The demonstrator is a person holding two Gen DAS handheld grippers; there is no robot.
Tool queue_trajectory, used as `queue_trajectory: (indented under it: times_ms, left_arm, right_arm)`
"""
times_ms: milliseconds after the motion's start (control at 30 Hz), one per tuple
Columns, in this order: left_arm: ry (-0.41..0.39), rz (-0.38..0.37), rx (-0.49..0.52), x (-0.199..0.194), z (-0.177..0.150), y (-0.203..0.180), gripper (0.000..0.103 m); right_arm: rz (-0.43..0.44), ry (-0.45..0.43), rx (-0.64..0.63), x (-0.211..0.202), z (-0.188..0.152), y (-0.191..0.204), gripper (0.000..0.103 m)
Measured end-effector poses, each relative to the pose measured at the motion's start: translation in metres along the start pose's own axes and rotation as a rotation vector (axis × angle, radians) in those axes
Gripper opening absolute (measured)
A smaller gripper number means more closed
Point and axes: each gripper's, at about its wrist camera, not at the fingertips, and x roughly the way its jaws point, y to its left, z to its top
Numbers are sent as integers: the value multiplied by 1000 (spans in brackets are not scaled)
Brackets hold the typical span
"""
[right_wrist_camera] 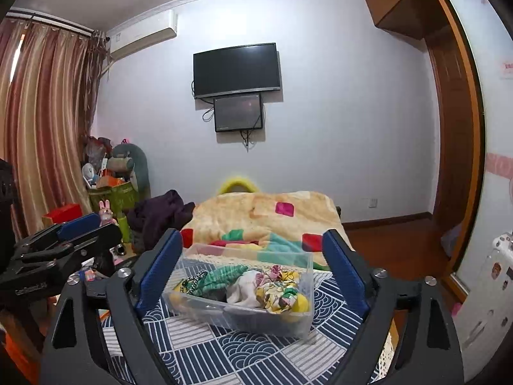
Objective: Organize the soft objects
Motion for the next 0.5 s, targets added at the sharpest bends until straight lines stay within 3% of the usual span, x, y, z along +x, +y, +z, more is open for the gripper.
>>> queue_trajectory:
  times_ms: [133,500]
  left_arm:
    - [-10,11,0,-4,-2,-1,101]
    - [-3,28,11,-5,-6,-2,103]
  right_arm:
    - [-3,-11,4,-3,-3,-1,102]
    - [1,11,27,-5,-8,-5,103]
